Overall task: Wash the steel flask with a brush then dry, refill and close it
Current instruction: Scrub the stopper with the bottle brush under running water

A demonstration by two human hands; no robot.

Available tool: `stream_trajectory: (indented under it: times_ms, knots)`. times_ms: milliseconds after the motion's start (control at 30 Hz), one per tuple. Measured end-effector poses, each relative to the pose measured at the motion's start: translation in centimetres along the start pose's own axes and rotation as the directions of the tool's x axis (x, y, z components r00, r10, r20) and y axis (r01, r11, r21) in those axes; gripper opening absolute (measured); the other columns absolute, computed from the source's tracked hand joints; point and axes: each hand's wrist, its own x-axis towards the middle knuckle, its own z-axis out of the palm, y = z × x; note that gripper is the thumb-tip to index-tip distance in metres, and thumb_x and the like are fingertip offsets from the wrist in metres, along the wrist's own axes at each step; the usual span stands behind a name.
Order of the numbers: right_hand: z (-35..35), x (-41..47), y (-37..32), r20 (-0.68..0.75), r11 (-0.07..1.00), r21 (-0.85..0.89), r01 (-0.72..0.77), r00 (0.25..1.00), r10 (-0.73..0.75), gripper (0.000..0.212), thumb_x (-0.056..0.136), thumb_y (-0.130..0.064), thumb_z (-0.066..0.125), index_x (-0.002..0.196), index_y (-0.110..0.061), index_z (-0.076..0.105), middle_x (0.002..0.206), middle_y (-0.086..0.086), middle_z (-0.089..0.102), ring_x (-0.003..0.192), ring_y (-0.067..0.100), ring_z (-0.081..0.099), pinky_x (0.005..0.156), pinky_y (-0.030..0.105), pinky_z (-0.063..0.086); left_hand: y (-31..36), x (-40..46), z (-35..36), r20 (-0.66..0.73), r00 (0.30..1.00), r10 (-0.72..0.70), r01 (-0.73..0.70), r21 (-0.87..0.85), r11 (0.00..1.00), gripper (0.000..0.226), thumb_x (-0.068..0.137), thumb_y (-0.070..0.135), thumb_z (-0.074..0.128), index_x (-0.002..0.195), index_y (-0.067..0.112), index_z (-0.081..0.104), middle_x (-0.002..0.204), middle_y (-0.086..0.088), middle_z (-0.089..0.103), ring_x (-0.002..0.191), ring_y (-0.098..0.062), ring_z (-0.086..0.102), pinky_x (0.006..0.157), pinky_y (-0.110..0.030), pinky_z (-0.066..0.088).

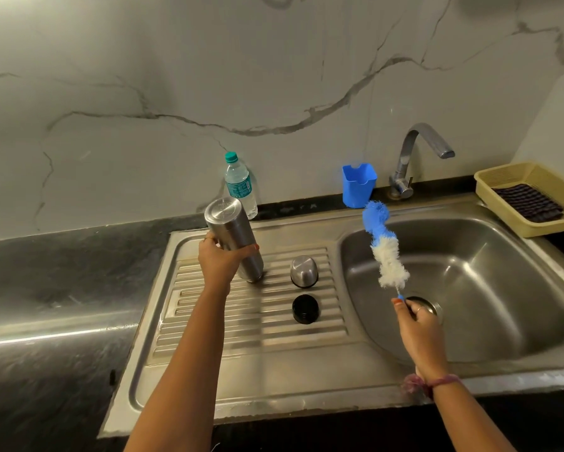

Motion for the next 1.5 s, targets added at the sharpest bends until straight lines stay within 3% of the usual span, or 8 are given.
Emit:
stream_trajectory:
  times_ms: [100, 300, 933, 1067, 1500]
  knots:
    - [0.0, 0.1, 0.1, -0.005, 1.000, -0.007, -0.015, 1.000, 0.015, 0.030, 0.098, -0.031, 0.049, 0.077, -0.012, 0.057, 0.048, -0.002, 0.038, 0.045, 0.013, 0.036, 0.047, 0.026, 0.030, 0.0, 0.3, 0.2, -0.006, 1.000, -0.006, 0.006, 0.024, 1.000, 0.080, 0.062, 0.014, 0.093, 0.130, 0.015, 0.051, 0.133, -0.008, 0.056, 0.121, -0.027, 0.056, 0.103, -0.044, 0.049]
    - [0.0, 0.1, -0.3, 0.003, 1.000, -0.012, -0.017, 1.000, 0.017, 0.035, 0.098, -0.030, 0.049, 0.065, -0.018, 0.049, 0.048, -0.001, 0.039, 0.045, 0.013, 0.036, 0.047, 0.026, 0.029, 0.2, 0.7, 0.5, 0.006, 0.999, 0.032, -0.032, 0.082, 0.996, 0.079, 0.062, 0.014, 0.093, 0.130, 0.014, 0.053, 0.131, -0.009, 0.058, 0.120, -0.028, 0.056, 0.103, -0.045, 0.049]
    - [0.5, 0.7, 0.3, 0.006, 1.000, -0.016, -0.023, 1.000, 0.023, 0.029, 0.098, -0.032, 0.049, 0.070, -0.024, 0.047, 0.048, -0.002, 0.039, 0.045, 0.012, 0.037, 0.048, 0.027, 0.031, -0.3, 1.8, 1.4, -0.001, 1.000, 0.020, -0.020, 0.092, 0.996, 0.085, 0.061, 0.022, 0.094, 0.132, 0.018, 0.047, 0.133, -0.007, 0.054, 0.121, -0.026, 0.056, 0.103, -0.044, 0.049]
    - [0.5, 0.8, 0.5, 0.007, 1.000, -0.018, -0.023, 1.000, 0.023, 0.027, 0.098, -0.032, 0.049, 0.077, -0.016, 0.054, 0.047, -0.003, 0.037, 0.044, 0.012, 0.035, 0.047, 0.026, 0.030, -0.4, 1.6, 1.5, 0.004, 1.000, 0.012, -0.012, 0.068, 0.998, 0.085, 0.061, 0.020, 0.094, 0.131, 0.017, 0.047, 0.132, -0.007, 0.054, 0.120, -0.026, 0.055, 0.103, -0.042, 0.048]
    - [0.5, 0.5, 0.3, 0.017, 1.000, -0.001, -0.028, 0.999, 0.028, 0.034, 0.098, -0.034, 0.049, 0.066, -0.027, 0.043, 0.047, -0.003, 0.038, 0.044, 0.012, 0.036, 0.047, 0.026, 0.030, -1.5, 1.3, 0.8, -0.009, 0.999, 0.035, -0.034, 0.065, 0.997, 0.100, 0.060, 0.023, 0.095, 0.143, 0.019, 0.040, 0.140, -0.008, 0.044, 0.128, -0.025, 0.048, 0.109, -0.043, 0.044]
